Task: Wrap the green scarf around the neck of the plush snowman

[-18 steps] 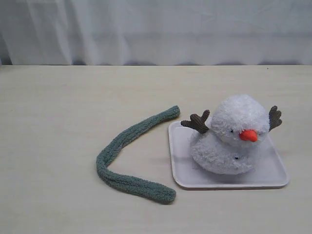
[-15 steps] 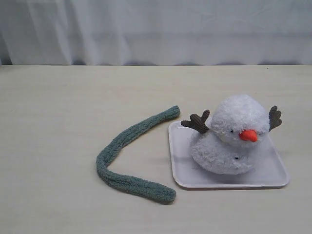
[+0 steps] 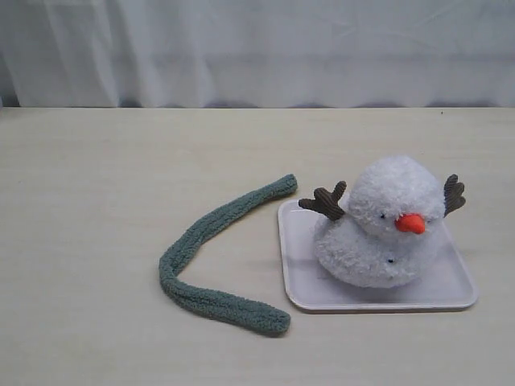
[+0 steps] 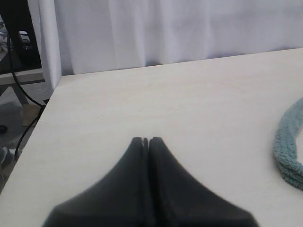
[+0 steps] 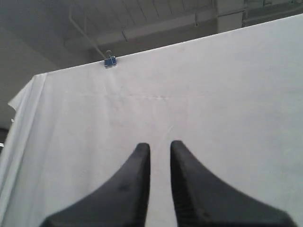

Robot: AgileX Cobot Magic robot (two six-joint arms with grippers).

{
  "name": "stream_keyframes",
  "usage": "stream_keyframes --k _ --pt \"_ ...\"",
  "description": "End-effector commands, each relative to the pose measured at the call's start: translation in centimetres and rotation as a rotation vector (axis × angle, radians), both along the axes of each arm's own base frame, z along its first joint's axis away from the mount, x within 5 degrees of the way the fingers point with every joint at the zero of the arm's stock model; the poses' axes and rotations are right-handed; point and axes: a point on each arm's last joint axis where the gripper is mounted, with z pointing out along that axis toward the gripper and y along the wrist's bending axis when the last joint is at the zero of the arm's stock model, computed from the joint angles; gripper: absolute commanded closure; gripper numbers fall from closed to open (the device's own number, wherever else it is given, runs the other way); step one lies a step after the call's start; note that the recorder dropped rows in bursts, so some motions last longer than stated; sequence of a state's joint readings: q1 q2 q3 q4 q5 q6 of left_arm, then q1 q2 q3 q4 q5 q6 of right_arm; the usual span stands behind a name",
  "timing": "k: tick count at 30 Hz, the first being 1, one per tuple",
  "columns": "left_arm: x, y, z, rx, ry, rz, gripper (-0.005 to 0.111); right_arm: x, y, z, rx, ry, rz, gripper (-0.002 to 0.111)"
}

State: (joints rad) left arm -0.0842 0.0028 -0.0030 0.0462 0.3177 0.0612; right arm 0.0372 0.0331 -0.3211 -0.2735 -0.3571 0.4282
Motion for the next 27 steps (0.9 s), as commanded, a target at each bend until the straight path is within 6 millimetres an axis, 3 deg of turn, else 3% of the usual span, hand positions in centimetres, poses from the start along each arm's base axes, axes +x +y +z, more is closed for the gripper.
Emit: stream_keyframes --k 1,3,4,7,11,13,14,17,18,22,24,25,27 --pt "0.0 0.0 0.0 -0.011 -0.008 -0.005 0.107 0.7 -0.7 5.7 -0.101 0.187 -0.170 0.047" --pt "0.0 0.0 0.0 -0.011 -0.008 -0.005 0.107 2.1 -1.3 7.8 -0.140 0.317 -0.262 0.016" --pt "0.0 0.0 0.0 -0.011 -0.008 -0.005 0.107 2.9 -1.5 8.4 -0.169 0.362 -0.295 0.011" --pt "0.0 0.0 0.0 -0.011 -0.008 -0.005 0.107 7.8 -1.6 9.6 -0.216 0.604 -0.319 0.008" --pt "0.0 0.0 0.0 -0.011 -0.008 -0.005 0.107 15.7 -0.2 8.2 -0.342 0.981 -0.155 0.008" --pt "0.0 0.0 0.0 -0.011 -0.008 -0.005 0.107 19.0 0.7 7.6 -0.426 1.051 -0.068 0.008" --pt "0.0 0.0 0.0 -0.011 -0.008 -0.005 0.107 21.1 1.5 6.8 -0.494 1.079 0.017 0.008" --pt "0.0 0.0 0.0 -0.011 -0.008 -0.005 0.107 24.8 3.7 5.2 -0.582 1.110 0.256 0.008" --pt "0.0 0.0 0.0 -0.011 -0.008 -0.005 0.107 26.4 5.0 3.9 -0.648 1.139 0.302 0.008" --pt "0.0 0.0 0.0 -0.011 -0.008 -0.005 0.107 29.3 10.3 -1.0 -1.096 1.181 0.271 0.008" --pt "0.0 0.0 0.0 -0.011 -0.008 -0.005 0.107 30.9 12.5 -3.7 -1.054 1.246 0.207 0.008" --pt "0.0 0.0 0.0 -0.011 -0.008 -0.005 0.107 31.6 13.8 -5.9 -1.158 1.270 0.173 0.008" --pt "0.0 0.0 0.0 -0.011 -0.008 -0.005 0.107 32.3 15.9 -7.9 -1.295 1.299 0.136 0.008"
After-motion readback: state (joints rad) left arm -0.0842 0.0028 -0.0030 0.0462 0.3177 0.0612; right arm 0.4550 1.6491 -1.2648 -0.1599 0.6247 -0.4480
